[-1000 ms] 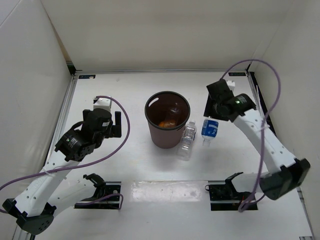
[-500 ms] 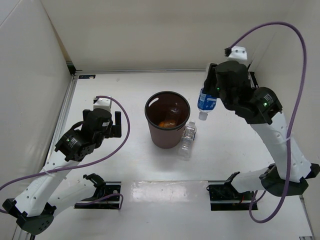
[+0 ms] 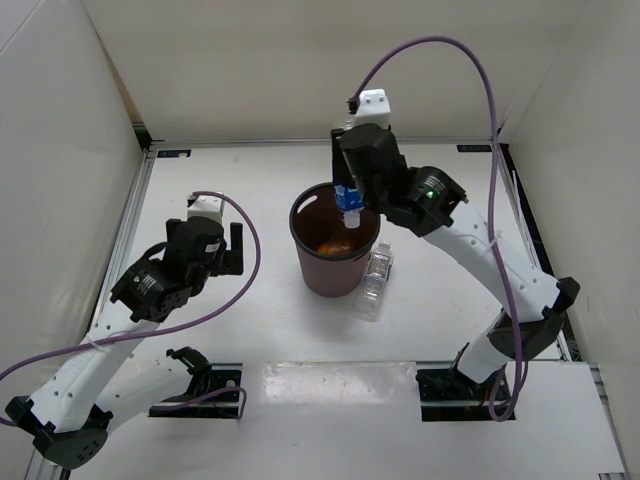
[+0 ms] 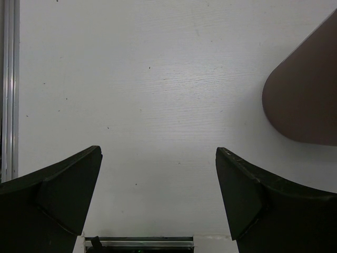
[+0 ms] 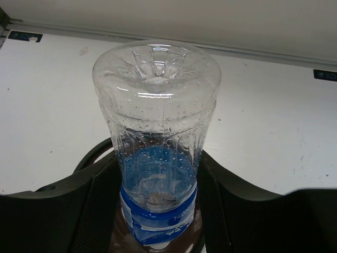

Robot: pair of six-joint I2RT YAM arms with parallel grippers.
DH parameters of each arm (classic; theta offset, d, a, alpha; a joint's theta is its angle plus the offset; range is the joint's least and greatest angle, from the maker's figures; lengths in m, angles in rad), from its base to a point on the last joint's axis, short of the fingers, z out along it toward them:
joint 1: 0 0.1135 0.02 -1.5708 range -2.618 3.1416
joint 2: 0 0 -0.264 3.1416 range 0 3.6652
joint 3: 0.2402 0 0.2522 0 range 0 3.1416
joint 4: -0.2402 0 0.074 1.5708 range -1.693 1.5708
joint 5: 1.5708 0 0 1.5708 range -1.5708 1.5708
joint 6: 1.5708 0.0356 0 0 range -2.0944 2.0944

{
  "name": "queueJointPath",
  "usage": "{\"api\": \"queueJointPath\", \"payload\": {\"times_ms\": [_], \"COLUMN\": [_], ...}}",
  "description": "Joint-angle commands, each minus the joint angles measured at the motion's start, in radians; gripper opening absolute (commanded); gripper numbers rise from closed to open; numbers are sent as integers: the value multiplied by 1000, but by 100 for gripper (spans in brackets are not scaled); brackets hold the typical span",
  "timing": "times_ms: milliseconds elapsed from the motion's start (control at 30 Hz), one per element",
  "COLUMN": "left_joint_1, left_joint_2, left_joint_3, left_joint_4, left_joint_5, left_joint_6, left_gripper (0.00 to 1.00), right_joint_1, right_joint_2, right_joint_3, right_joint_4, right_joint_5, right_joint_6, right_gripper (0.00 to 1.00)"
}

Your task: Put the plastic bottles in the bin

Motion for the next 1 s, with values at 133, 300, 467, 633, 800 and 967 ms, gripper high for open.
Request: {"api": "queueJointPath", "payload": {"times_ms": [133, 300, 467, 633, 800, 967], "left_joint_1": [5, 3, 3, 5, 5, 5], "left_joint_2": [1, 1, -1, -1, 2, 2], "left_joint_3": [-1, -1, -1, -1, -1, -1], "left_joint_4": [3, 4, 3, 6, 4, 3], "left_joint_5": [-8, -8, -10, -8, -6, -8], "left_joint_6": [2, 2, 3, 2, 2, 0], "left_gripper": [100, 100, 100, 100, 100, 100], "right_joint_1": [91, 119, 134, 162, 191, 190], "right_joint_2": [26, 52, 44, 47, 87, 118], "right_joint_3": [-75, -150, -258, -344, -350, -350], "right_joint_4": [173, 188, 223, 277, 234, 169], "right_joint_5": [90, 104, 119, 141, 211, 181], "right_joint_6": [-5, 75, 141, 161, 208, 285], "right_gripper": [20, 20, 25, 32, 35, 32]}}
